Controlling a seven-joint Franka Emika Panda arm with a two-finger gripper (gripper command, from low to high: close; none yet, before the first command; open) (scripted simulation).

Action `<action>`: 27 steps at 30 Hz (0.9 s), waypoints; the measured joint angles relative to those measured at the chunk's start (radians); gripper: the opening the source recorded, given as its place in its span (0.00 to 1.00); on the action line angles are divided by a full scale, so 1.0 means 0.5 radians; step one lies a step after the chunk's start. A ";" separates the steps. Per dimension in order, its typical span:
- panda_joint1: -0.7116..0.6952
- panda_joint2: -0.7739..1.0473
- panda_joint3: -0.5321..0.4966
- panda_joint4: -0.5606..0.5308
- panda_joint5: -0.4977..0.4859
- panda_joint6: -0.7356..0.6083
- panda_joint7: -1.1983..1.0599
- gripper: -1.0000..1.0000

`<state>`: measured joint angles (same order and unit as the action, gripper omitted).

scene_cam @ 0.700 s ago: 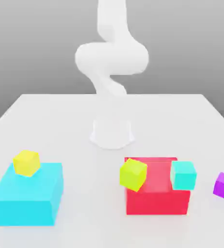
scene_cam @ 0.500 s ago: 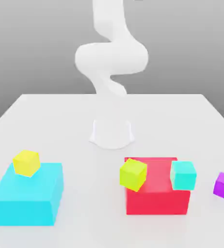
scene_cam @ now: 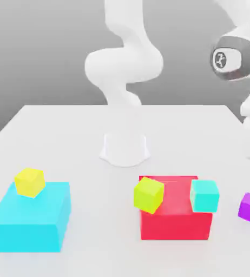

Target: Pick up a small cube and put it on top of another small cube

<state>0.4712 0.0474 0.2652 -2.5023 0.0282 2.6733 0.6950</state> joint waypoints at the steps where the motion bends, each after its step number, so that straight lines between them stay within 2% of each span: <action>1: 0.042 0.073 0.001 -0.017 -0.063 0.032 0.038 0.50; 5: 0.217 0.364 -0.062 -0.055 -0.332 0.175 0.209 0.50; 9: 0.348 0.653 -0.209 -0.006 -0.492 0.394 0.327 0.50; 10: 0.367 0.700 -0.232 0.003 -0.514 0.431 0.344 0.00; 17: 0.366 0.698 -0.231 0.003 -0.521 0.430 0.350 0.00; 20: 0.242 0.528 -0.094 -0.032 -0.472 0.288 0.309 0.00; 22: 0.213 0.387 -0.045 -0.060 -0.367 0.182 0.234 0.00; 24: 0.128 0.271 0.003 -0.026 -0.172 0.117 0.072 0.00; 27: -0.041 0.063 -0.020 -0.080 0.019 -0.008 -0.263 0.00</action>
<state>0.4507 0.0791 0.2551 -2.5424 0.0378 2.6691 0.5634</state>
